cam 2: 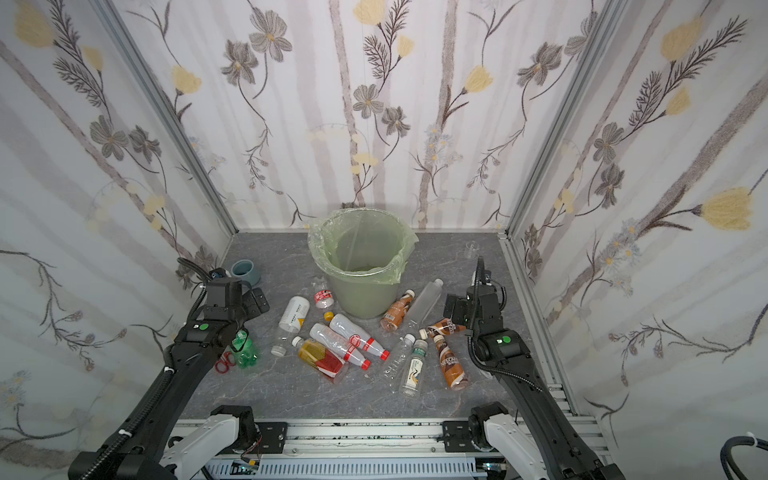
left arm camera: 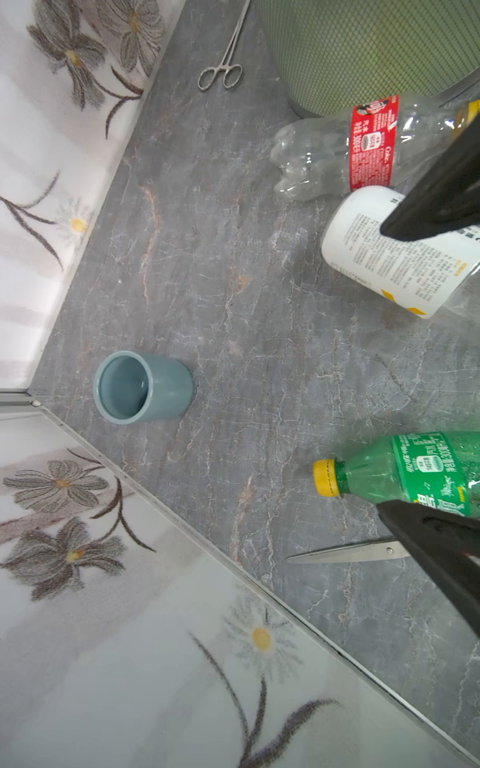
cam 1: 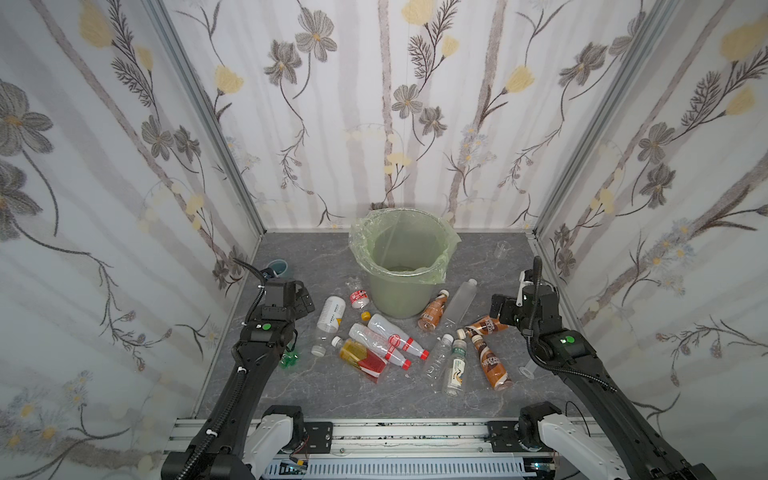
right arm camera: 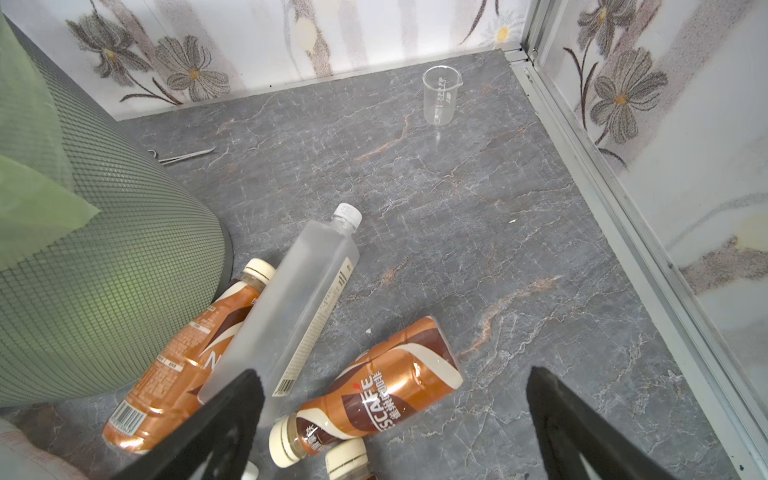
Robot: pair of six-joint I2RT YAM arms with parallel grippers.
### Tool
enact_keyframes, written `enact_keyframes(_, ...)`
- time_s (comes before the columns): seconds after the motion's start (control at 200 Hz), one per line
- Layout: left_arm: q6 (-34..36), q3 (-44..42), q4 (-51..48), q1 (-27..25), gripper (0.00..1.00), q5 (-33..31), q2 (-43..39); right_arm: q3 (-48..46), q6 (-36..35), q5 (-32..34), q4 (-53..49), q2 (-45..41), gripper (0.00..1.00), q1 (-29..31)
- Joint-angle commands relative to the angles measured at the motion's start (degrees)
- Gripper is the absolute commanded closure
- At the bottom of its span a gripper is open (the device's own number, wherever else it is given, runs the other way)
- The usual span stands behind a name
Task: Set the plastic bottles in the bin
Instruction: 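Lower the left gripper onto the green bottle while the right gripper advances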
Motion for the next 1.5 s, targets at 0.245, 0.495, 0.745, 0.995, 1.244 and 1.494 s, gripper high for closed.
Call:
enact_keyframes(0.245, -4.80, -0.47, -4.49, 0.96, 0.03, -3.21, -1.74, -0.68, -0.67, -3.62, 1.57, -3.89, 0.00, 0.05)
enact_keyframes(0.495, -12.13, 1.90, -8.54, 5.50, 0.03, 3.89, 7.32, -0.96, -0.98, -5.40, 2.68, -5.17, 0.00, 0.05)
enact_keyframes(0.745, -16.46, 4.64, -15.07, 6.14, 0.05, 2.23, 8.24, -0.98, -0.95, -6.96, 2.73, -6.78, 0.00, 0.04)
enact_keyframes(0.995, -18.39, 1.18, -15.84, 10.01, 0.04, 5.95, 12.80, -1.05, -0.96, -8.49, 3.48, -9.35, 0.00, 0.09)
enact_keyframes(1.244, -19.69, -2.35, -15.34, 10.77, 0.07, 7.22, 12.52, -1.41, -0.93, -8.97, 3.78, -11.38, 0.00, 0.10)
enact_keyframes(1.494, -18.06, -2.23, -12.65, 10.72, 0.19, 8.54, 15.79, -2.25, -0.25, -8.71, 4.66, -12.46, 0.00, 0.09)
